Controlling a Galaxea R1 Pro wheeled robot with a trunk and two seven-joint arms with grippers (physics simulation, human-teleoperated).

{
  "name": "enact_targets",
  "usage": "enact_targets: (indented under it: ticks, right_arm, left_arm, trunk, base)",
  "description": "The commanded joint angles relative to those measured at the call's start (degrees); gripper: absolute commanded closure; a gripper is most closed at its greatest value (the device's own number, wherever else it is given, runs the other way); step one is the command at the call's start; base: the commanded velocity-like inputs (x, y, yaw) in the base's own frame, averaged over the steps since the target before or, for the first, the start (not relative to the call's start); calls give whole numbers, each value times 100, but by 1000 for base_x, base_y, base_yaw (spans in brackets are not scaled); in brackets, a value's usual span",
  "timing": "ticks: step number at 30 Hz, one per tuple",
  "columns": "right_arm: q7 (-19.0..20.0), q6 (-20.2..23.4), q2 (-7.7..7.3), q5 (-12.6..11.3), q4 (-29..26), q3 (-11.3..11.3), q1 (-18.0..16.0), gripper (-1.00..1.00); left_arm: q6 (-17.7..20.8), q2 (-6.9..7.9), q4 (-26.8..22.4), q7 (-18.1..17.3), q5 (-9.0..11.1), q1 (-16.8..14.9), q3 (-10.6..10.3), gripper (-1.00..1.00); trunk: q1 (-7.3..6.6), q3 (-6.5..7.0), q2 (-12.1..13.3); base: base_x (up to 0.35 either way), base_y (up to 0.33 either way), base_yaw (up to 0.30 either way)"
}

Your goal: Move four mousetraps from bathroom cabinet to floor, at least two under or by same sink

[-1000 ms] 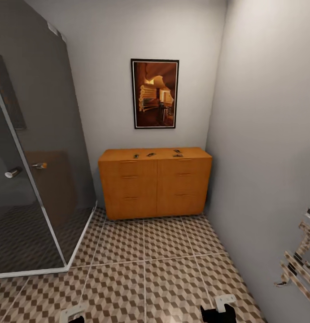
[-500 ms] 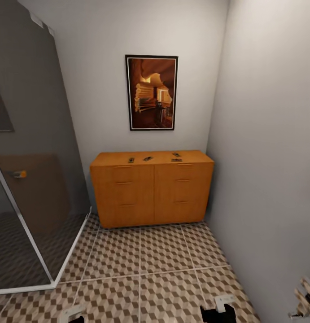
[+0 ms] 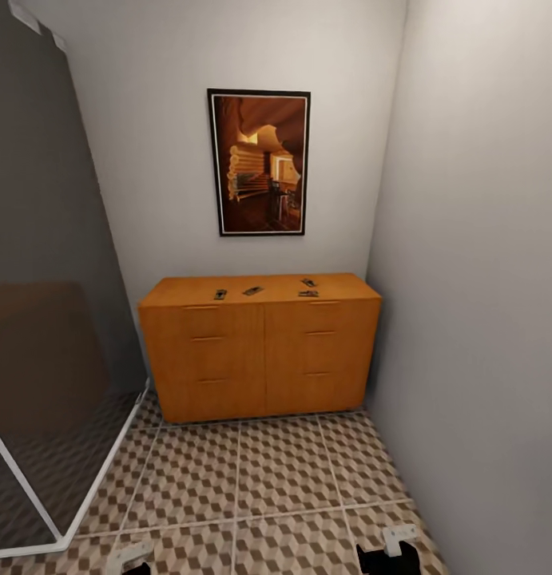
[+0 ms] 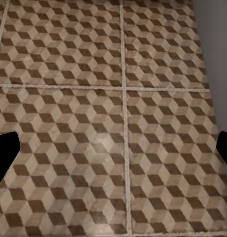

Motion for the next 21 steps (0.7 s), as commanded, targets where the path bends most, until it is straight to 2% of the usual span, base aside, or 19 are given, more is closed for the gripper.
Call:
enact_targets:
  ticks: [1,14,21]
  right_arm:
    - [2,-13,-2,56,3,6,-3,-100]
    - [2,-13,-2,56,3,2,-3,-100]
    - [2,-13,-2,56,3,3,-3,-100]
  left_arm:
    - [-16,-5,0,5,-2,-4,22,-100]
    - [-16,-4,0,10,3,-4,22,-100]
    - [-20,-4,0,10,3,-4,28,-100]
  trunk:
    - [3,-6,-3]
    - [3,-6,-3]
    - [3,-6,-3]
  base:
    - [329,-145,0]
    - [329,-133,0]
    - [329,-49,0]
